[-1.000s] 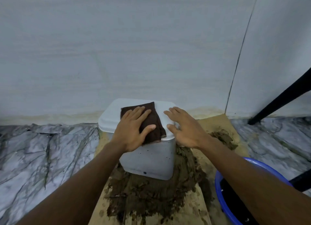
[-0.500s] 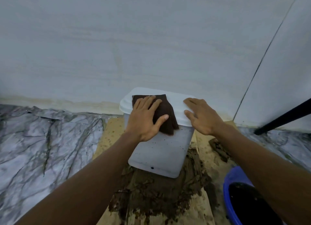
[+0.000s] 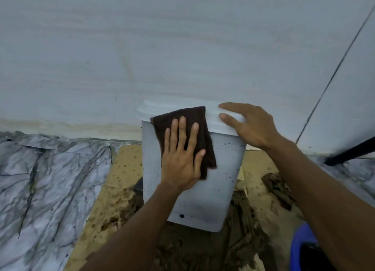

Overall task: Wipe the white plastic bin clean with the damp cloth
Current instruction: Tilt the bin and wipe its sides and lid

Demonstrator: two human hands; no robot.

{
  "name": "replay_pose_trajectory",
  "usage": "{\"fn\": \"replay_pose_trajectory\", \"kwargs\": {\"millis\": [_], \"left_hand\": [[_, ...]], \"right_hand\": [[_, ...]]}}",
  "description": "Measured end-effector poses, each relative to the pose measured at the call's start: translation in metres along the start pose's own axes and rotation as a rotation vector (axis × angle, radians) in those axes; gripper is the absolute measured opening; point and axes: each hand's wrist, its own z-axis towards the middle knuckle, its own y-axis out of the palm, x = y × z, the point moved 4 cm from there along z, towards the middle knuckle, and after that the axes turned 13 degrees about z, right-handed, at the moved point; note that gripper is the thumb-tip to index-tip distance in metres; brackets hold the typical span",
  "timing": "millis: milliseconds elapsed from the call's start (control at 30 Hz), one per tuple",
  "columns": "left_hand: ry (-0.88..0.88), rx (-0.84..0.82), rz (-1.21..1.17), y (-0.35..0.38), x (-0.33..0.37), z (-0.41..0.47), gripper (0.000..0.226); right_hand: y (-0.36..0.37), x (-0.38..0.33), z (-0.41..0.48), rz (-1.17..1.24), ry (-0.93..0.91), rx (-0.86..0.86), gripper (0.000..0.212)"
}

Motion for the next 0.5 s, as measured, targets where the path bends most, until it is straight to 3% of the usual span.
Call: {"fn": "replay_pose_trajectory", "kwargs": {"millis": [200, 500], "left_hand": [[-0.005, -0.066, -0.005, 0.035, -0.009, -0.021, 0.066], [-0.393, -0.084, 0.005, 0.037, -0.022, -0.009, 0.075]], "right_hand": [[0.002, 0.02, 0.022, 0.085, 0.069, 0.054, 0.047], [0.004, 0.025, 0.029, 0.1, 0.081, 0.068, 0.044]]}}
